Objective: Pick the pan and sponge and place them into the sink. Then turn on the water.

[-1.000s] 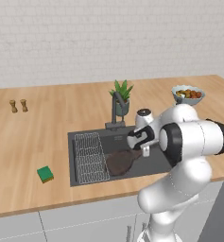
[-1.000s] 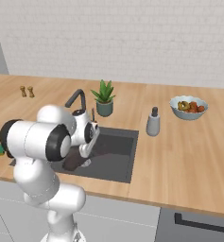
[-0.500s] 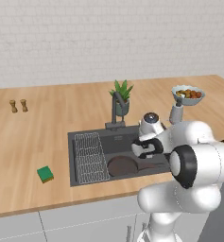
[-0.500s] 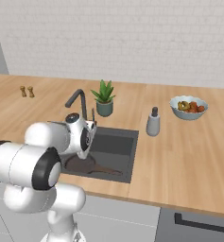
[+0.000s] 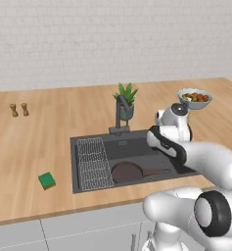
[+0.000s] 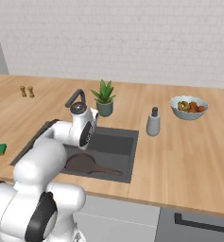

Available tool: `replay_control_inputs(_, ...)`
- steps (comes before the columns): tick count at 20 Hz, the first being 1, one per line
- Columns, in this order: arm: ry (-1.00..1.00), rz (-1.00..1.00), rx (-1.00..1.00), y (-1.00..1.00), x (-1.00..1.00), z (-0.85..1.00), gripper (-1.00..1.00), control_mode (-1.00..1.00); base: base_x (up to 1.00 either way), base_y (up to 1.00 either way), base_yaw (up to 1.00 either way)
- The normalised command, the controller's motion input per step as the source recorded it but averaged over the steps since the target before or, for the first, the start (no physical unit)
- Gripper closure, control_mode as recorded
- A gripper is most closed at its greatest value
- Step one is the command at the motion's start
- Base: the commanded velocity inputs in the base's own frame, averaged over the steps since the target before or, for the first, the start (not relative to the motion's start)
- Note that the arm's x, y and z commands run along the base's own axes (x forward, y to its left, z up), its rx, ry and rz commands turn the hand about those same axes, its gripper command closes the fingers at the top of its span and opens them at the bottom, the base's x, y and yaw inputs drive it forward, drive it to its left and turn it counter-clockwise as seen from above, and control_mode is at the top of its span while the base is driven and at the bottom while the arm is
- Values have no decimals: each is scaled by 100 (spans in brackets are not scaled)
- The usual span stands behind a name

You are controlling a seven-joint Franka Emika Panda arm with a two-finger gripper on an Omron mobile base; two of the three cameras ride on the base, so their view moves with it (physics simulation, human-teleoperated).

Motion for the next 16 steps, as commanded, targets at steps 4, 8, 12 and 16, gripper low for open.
replay_control_inputs(4, -3, -12, 8, 8, -16, 99, -100, -100, 0, 0, 0)
replay_control_inputs(8, -1, -30, 12, 32, -45, 95, -100, -100, 0, 0, 0)
replay_control_inputs(12, 0, -38, 22, 11, -69, 75, -100, -100, 0, 0, 0)
replay_control_inputs(16, -3, -41, 24, 27, -76, 16, -100, -100, 0, 0, 0)
